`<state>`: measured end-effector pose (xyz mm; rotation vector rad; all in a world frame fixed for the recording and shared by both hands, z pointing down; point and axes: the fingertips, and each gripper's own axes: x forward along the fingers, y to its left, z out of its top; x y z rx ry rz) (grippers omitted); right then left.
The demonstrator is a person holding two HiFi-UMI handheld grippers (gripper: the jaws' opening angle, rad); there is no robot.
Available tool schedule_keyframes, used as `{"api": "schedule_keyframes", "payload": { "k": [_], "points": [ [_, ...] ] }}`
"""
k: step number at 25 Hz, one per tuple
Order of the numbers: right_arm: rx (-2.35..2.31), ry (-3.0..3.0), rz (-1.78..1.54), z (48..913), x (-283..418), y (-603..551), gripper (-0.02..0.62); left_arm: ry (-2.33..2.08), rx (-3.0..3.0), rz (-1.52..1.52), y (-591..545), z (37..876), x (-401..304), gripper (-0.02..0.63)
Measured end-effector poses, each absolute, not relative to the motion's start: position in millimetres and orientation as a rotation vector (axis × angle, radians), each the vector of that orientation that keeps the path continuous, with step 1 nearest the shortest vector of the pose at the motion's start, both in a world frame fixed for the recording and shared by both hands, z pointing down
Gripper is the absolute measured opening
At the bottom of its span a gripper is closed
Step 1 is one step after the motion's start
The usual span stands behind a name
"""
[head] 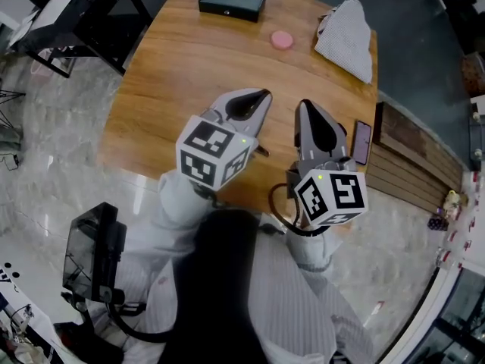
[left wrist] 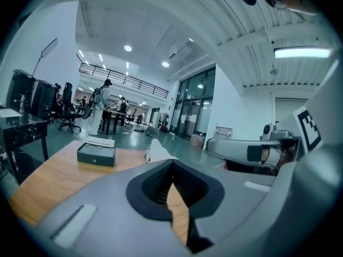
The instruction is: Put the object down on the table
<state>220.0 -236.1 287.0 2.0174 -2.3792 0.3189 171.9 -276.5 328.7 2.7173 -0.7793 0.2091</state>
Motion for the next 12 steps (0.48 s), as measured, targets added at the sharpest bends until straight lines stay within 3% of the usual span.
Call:
{"api": "schedule_keyframes", "payload": {
  "k": [12],
  "points": [
    [1.966,-2.387,0.289,286.0,217.9,-238.6,0.012,-0.78,2.733,0.206,-274.2,327.7,175.9,0.0]
  ]
}}
